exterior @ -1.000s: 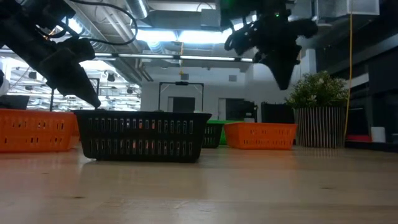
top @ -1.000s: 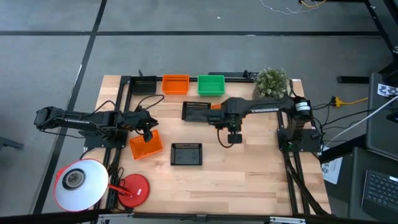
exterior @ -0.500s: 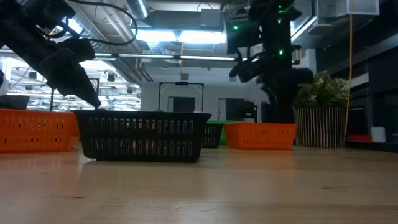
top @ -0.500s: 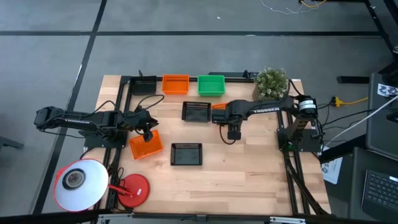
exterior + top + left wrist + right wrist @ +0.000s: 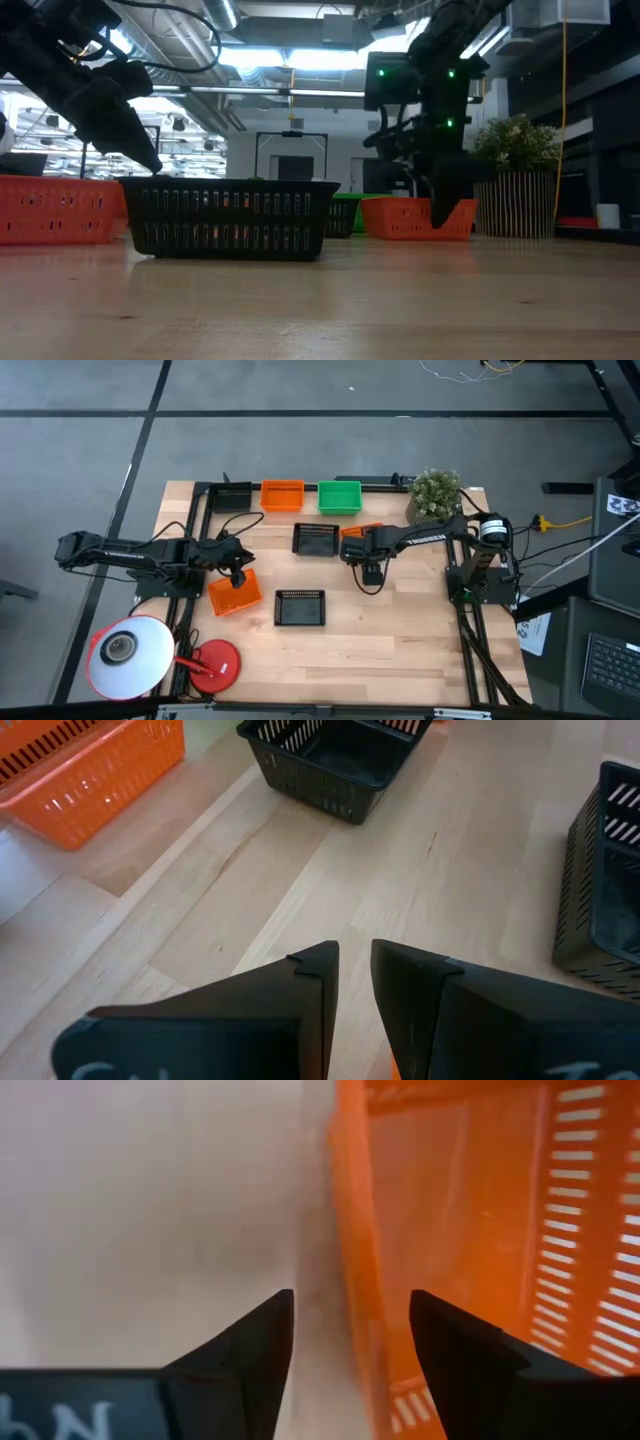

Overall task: Stack baskets by color
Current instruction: Stack the top orange bin on the orange bin

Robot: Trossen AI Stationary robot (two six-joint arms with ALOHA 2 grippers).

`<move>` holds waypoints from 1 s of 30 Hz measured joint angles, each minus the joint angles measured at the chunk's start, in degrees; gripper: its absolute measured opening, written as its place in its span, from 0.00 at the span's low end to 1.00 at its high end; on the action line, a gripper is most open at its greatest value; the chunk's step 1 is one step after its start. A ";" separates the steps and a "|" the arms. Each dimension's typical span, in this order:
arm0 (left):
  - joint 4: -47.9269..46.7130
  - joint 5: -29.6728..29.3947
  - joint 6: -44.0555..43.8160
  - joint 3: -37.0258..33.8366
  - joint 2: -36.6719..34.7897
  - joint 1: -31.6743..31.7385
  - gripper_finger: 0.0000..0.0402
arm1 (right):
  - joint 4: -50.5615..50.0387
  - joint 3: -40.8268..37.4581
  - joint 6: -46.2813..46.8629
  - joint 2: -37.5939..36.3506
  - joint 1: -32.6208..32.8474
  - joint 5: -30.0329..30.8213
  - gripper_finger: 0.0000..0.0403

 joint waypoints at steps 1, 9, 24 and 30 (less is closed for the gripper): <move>0.00 0.02 0.00 0.00 0.00 -0.02 0.14 | 0.52 -0.52 0.10 0.04 0.00 0.86 0.49; 0.02 0.00 0.00 0.00 -0.02 0.00 0.14 | 1.63 -2.18 0.48 0.04 0.00 1.13 0.39; 0.02 0.00 0.02 0.00 0.00 0.00 0.14 | -7.11 3.47 7.12 -0.06 2.03 2.60 0.01; 0.02 0.02 0.04 0.00 0.00 -0.01 0.14 | -17.56 15.90 7.97 -0.61 5.88 9.83 0.00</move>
